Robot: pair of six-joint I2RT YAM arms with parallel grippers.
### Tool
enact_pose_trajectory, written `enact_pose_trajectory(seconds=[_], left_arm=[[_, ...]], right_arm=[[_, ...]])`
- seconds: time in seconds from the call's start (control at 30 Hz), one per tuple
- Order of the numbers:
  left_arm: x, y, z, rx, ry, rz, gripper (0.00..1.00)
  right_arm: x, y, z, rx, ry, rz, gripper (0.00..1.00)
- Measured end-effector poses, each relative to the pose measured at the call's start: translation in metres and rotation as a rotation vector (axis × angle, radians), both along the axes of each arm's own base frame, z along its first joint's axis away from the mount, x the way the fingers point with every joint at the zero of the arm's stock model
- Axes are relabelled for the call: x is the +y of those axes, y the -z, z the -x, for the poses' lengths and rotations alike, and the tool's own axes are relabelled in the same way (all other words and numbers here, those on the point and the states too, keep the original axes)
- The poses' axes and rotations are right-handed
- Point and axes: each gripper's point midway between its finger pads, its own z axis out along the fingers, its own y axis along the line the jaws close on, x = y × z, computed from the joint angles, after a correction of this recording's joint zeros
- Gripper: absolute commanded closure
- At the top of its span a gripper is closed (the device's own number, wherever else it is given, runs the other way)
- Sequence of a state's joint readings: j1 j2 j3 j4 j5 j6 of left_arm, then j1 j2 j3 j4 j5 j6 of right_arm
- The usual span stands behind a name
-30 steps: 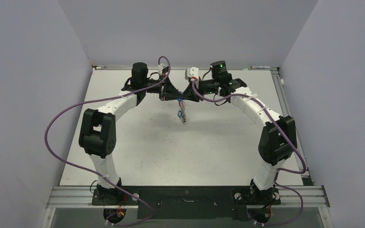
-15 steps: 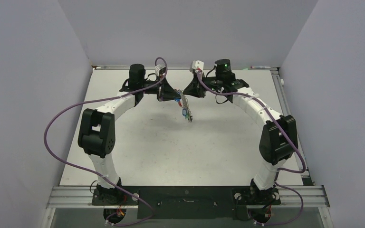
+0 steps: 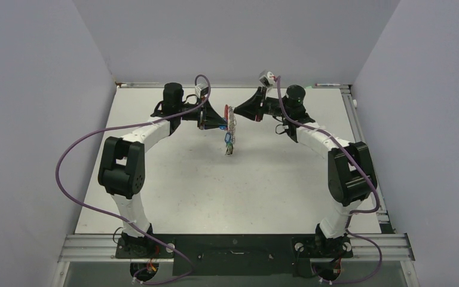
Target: Remove the keys from the keyring
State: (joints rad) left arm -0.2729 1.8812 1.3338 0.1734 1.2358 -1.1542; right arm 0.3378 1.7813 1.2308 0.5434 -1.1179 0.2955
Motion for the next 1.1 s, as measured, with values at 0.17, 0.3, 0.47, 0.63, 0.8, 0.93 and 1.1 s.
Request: enact_pose_trajectory(seconds=[0.17,0.3,0.47,0.63,0.8,0.93,1.1], left_arm=[[0.0,0.001,0.0,-0.008,0.001,-0.003,1.0],[0.001,0.006,0.0,-0.02,-0.001,-0.015,1.0],[0.005,0.028,-0.005,-0.067,-0.041,-0.132,1.0],[0.025,0.053,-0.019,-0.218,-0.132,-0.379,1.0],[0.067,0.082,-0.032,-0.356,-0.225,-0.693,1.0],[0.11,0.112,-0.039,-0.396,-0.252,-0.963,1.0],[0.149,0.147,-0.043,-0.386,-0.233,-1.188,1.0]], right_arm=[[-0.001,-0.03,0.003,-0.011,-0.014,-0.101,0.95],[0.0,-0.04,0.006,-0.024,-0.023,-0.134,0.95],[-0.007,-0.035,0.002,-0.015,-0.005,-0.133,0.95],[-0.015,-0.028,-0.002,0.002,0.014,-0.127,0.95],[-0.017,-0.027,-0.003,0.004,0.014,-0.122,0.95],[-0.017,-0.026,-0.002,0.005,0.011,-0.12,0.95],[-0.017,-0.025,-0.002,0.01,0.01,-0.119,0.95]])
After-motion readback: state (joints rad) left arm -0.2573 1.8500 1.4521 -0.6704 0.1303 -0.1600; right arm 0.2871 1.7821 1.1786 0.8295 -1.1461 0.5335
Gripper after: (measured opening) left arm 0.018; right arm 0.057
